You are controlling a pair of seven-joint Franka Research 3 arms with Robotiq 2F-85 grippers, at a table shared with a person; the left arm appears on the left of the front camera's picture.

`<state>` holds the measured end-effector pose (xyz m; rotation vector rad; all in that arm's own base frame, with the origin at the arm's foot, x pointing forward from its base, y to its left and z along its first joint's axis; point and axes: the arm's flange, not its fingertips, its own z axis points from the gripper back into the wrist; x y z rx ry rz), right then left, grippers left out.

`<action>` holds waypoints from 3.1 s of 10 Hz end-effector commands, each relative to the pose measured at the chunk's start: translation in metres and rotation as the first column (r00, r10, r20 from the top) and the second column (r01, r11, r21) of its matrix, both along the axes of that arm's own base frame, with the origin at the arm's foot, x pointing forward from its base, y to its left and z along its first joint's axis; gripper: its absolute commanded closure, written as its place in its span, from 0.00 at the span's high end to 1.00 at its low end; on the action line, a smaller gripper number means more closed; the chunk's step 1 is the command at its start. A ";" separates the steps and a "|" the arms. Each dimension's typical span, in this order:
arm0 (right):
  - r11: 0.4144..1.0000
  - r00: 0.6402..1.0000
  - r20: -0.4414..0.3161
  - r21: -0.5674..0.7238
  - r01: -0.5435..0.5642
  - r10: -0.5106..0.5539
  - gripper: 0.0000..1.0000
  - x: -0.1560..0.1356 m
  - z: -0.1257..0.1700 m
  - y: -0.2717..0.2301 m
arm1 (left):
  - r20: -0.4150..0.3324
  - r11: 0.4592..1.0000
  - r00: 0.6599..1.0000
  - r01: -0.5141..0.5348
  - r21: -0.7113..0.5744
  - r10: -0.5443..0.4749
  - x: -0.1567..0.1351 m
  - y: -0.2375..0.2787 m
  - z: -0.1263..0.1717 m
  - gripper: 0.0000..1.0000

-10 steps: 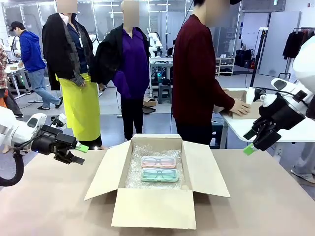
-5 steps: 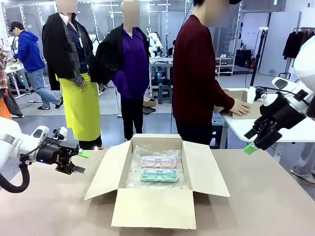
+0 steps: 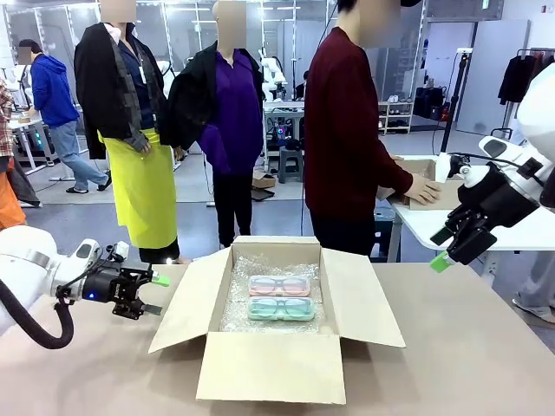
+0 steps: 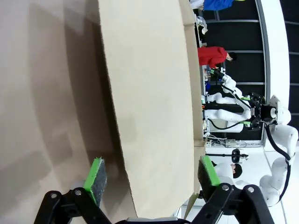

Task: Pack the glasses set securely to prepare it for shipping.
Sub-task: Position the Package Box on the left side of the table.

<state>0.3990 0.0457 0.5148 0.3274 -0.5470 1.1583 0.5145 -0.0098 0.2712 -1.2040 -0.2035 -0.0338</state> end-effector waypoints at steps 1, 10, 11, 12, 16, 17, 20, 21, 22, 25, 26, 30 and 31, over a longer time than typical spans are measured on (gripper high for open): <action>1.000 1.000 -0.005 -0.006 -0.006 0.006 1.00 0.001 0.002 0.000 | -0.036 0.999 0.998 -0.052 -0.014 0.052 0.004 -0.008 -0.005 1.00; 1.000 1.000 -0.005 -0.006 -0.006 0.006 1.00 0.001 0.002 0.000 | -0.149 0.987 0.988 0.004 -0.161 -0.028 0.004 -0.030 -0.023 0.37; 1.000 1.000 -0.005 -0.006 -0.006 0.006 1.00 0.001 0.002 0.000 | -0.152 0.988 0.988 -0.028 -0.154 0.004 0.004 -0.029 -0.023 0.02; 1.000 1.000 -0.005 -0.006 -0.006 0.006 1.00 0.001 0.002 0.000 | -0.145 0.986 0.989 -0.018 -0.164 -0.006 0.003 -0.027 -0.020 0.36; 1.000 1.000 -0.005 -0.006 -0.006 0.006 1.00 0.001 0.002 0.000 | -0.130 0.982 0.991 -0.059 -0.177 0.036 -0.005 -0.007 0.000 0.00; 1.000 1.000 -0.005 -0.006 -0.006 0.006 1.00 0.001 0.002 0.000 | -0.143 0.978 0.990 -0.048 -0.204 0.019 -0.005 -0.005 0.005 0.00; 1.000 1.000 -0.005 -0.006 -0.006 0.006 1.00 0.001 0.002 0.000 | -0.183 0.974 0.983 -0.016 -0.227 -0.026 -0.001 -0.005 0.010 0.00; 1.000 1.000 -0.005 -0.006 -0.006 0.006 1.00 0.001 0.002 0.000 | -0.186 0.973 0.982 -0.012 -0.232 -0.032 0.001 -0.005 0.011 0.00; 1.000 1.000 -0.005 -0.006 -0.006 0.006 1.00 0.001 0.002 0.000 | -0.195 0.975 0.980 -0.005 -0.224 -0.040 0.002 -0.003 0.013 0.00; 1.000 1.000 -0.005 -0.006 -0.006 0.006 1.00 0.001 0.002 0.000 | -0.175 0.982 0.984 0.003 -0.189 -0.036 0.001 0.023 0.027 0.00; 1.000 1.000 -0.005 -0.006 -0.006 0.006 1.00 0.001 0.002 0.000 | -0.181 0.980 0.982 0.022 -0.199 -0.059 0.000 0.041 0.030 0.00; 1.000 1.000 -0.005 -0.006 -0.006 0.006 1.00 0.001 0.002 0.000 | -0.115 0.975 0.991 0.039 -0.217 -0.065 -0.018 0.157 0.045 0.00; 1.000 1.000 -0.005 -0.006 -0.006 0.006 1.00 0.001 0.002 0.000 | -0.079 0.977 0.996 0.011 -0.212 -0.028 -0.024 0.188 0.051 0.00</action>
